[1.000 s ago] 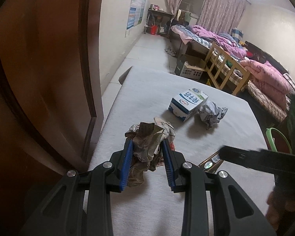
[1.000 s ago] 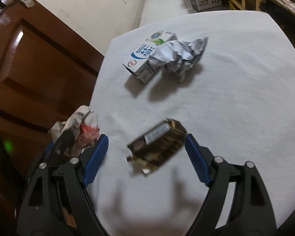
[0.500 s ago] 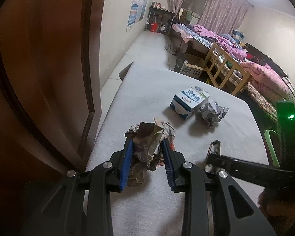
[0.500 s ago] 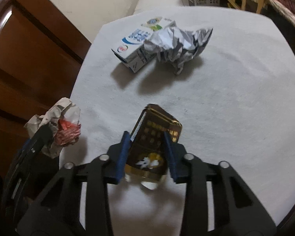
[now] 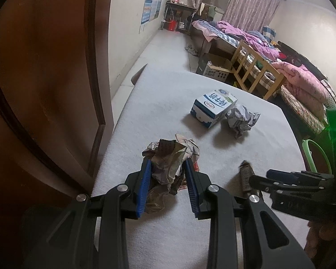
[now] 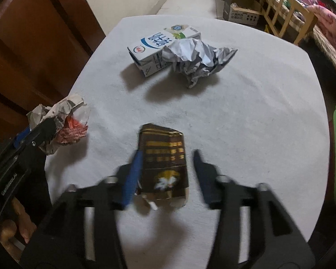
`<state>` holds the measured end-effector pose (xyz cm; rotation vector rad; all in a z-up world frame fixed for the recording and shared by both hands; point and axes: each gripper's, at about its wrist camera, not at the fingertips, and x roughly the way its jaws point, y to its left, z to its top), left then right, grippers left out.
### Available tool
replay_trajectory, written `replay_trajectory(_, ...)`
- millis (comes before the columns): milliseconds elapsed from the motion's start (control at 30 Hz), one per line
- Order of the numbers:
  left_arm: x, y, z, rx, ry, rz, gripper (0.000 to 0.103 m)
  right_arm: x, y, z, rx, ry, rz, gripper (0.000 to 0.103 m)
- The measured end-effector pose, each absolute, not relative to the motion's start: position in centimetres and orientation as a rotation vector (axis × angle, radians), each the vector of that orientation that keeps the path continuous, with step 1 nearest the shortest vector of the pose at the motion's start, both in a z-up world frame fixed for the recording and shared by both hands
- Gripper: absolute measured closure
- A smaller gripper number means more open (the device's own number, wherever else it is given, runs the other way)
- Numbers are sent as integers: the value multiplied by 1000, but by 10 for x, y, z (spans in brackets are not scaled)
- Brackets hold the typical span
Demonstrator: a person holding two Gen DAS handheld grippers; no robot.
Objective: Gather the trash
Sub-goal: 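Grasp the crumpled brown paper with left tool while right tool grasps the gold snack package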
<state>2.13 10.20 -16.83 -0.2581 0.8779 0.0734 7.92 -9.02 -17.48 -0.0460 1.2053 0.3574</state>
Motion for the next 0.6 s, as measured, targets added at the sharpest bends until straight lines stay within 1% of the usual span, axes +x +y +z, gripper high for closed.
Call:
replay_trajectory(233, 26, 99, -173, -250, 896, 74, 74, 78, -89, -192, -3, 1250, 352, 41)
replay_trajectory(600, 31, 99, -180, -247, 920, 81, 74, 74, -64, -194, -51, 1219, 384, 40)
